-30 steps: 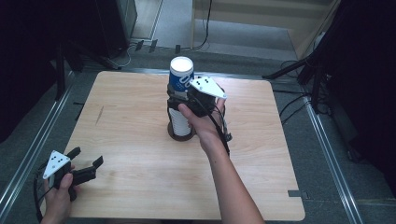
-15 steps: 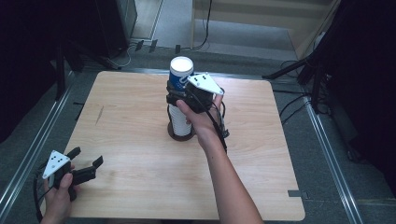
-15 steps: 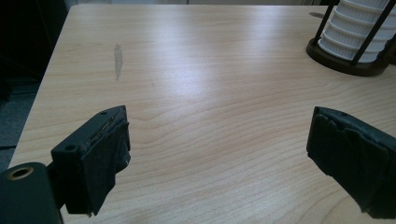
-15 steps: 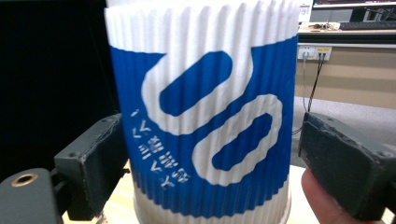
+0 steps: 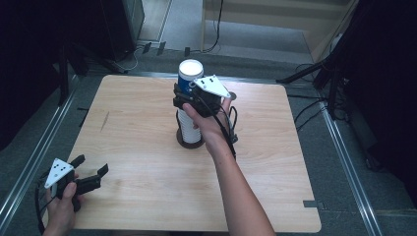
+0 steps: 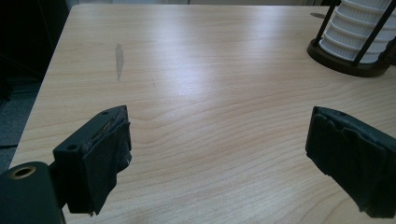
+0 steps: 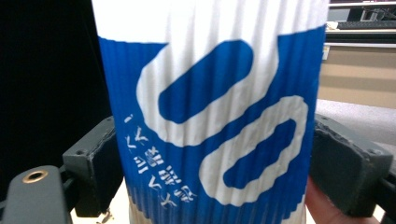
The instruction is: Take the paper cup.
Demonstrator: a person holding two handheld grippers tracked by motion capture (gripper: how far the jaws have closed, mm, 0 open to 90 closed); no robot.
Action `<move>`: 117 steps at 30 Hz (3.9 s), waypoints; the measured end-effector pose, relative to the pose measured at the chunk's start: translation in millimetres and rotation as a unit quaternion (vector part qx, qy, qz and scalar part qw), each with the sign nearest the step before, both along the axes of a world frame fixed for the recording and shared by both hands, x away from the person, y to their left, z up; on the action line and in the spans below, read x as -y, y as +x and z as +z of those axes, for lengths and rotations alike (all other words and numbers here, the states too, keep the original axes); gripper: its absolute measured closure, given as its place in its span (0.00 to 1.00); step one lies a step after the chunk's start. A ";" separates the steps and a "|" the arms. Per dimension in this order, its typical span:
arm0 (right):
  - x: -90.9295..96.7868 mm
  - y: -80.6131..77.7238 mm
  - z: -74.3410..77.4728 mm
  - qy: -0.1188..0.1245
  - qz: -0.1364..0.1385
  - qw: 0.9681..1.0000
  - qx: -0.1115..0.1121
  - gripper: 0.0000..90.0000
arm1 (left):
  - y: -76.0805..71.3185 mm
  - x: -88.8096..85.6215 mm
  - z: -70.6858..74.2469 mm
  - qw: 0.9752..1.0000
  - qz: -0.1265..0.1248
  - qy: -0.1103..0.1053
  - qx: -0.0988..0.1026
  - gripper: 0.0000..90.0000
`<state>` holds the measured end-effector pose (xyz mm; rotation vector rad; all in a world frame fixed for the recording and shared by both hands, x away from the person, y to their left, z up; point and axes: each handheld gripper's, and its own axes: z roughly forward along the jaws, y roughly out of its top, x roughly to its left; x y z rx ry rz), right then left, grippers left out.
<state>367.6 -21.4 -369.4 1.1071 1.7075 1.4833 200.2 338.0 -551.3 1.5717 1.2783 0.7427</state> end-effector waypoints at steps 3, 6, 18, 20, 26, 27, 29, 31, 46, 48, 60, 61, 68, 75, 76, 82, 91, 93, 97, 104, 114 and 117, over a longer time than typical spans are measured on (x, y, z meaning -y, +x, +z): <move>-0.4 0.6 -0.2 -0.008 -0.001 1.000 0.002 0.15 | 0.0 0.1 0.0 1.000 0.000 0.000 0.000 0.08; -1.4 0.6 -0.2 -0.013 -0.001 1.000 0.001 0.15 | 0.0 0.2 0.0 1.000 0.000 0.000 0.001 0.08; -3.4 2.2 -1.2 -0.015 0.002 1.000 -0.001 0.19 | 0.0 0.8 0.1 1.000 0.001 0.001 0.001 0.08; -3.4 2.3 -1.1 -0.016 0.002 1.000 0.001 0.19 | 0.0 0.8 0.1 1.000 0.001 0.001 0.001 0.08; -4.2 1.8 0.1 -0.017 0.001 1.000 -0.001 0.19 | 0.0 0.8 0.1 1.000 0.001 0.001 0.001 0.08; -4.2 1.8 0.4 -0.017 0.001 1.000 -0.001 0.19 | 0.0 0.8 0.1 1.000 0.001 0.001 0.001 0.08; -4.1 1.6 1.3 -0.019 0.002 1.000 0.001 0.19 | 0.0 0.8 0.1 1.000 0.001 0.001 0.001 0.08; -3.7 1.4 2.4 -0.015 0.001 1.000 0.003 0.20 | 0.0 0.8 0.1 1.000 0.002 0.001 0.000 0.08; -3.9 0.2 10.7 -0.015 0.000 1.000 0.015 0.21 | 0.1 1.0 0.1 1.000 0.002 0.003 0.001 0.08; -3.6 0.8 11.5 -0.017 0.001 1.000 0.019 0.21 | 0.0 1.0 0.1 1.000 0.002 0.003 0.001 0.08; -3.6 0.6 26.9 -0.016 -0.002 0.999 0.028 0.21 | 0.2 1.2 0.2 1.000 0.003 0.005 0.001 0.08; -4.2 0.8 29.2 -0.018 -0.002 0.999 0.033 0.21 | 0.2 1.4 0.1 1.000 0.003 0.004 0.001 0.08; -4.5 1.4 42.9 -0.016 -0.004 0.999 0.039 0.21 | 0.7 2.4 0.2 1.000 0.006 0.009 -0.002 0.08; -4.8 1.5 56.0 -0.021 -0.005 0.999 0.048 0.21 | 1.0 2.3 0.2 1.000 0.008 0.010 -0.002 0.08; -4.7 1.2 58.5 -0.019 -0.004 0.999 0.050 0.21 | 0.9 2.4 0.2 1.000 0.011 0.011 -0.002 0.09; -2.4 0.1 70.4 -0.012 -0.007 0.998 0.059 0.21 | 0.8 2.8 0.2 1.000 0.023 0.014 -0.001 0.16; 9.9 -0.6 81.9 -0.005 -0.015 0.997 0.069 0.21 | 0.7 2.3 0.7 1.000 0.028 0.014 -0.002 0.15; 11.6 -0.7 82.9 -0.006 -0.018 0.997 0.070 0.21 | 0.8 2.0 0.8 1.000 0.028 0.013 -0.003 0.14; 20.0 -0.7 86.7 -0.003 -0.026 0.997 0.072 0.21 | 0.9 3.5 1.1 0.999 0.028 0.019 -0.004 0.10; 37.3 -1.5 91.0 0.000 -0.042 0.996 0.074 0.21 | 0.8 4.3 1.8 0.999 0.023 0.022 -0.008 0.02; 52.5 -4.5 92.3 -0.005 -0.056 0.995 0.081 0.21 | 0.4 3.7 2.1 0.999 0.029 0.022 -0.007 0.01; 55.9 -5.9 90.7 -0.004 -0.060 0.995 0.080 0.21 | 0.2 2.1 2.3 1.000 0.024 0.017 -0.007 0.00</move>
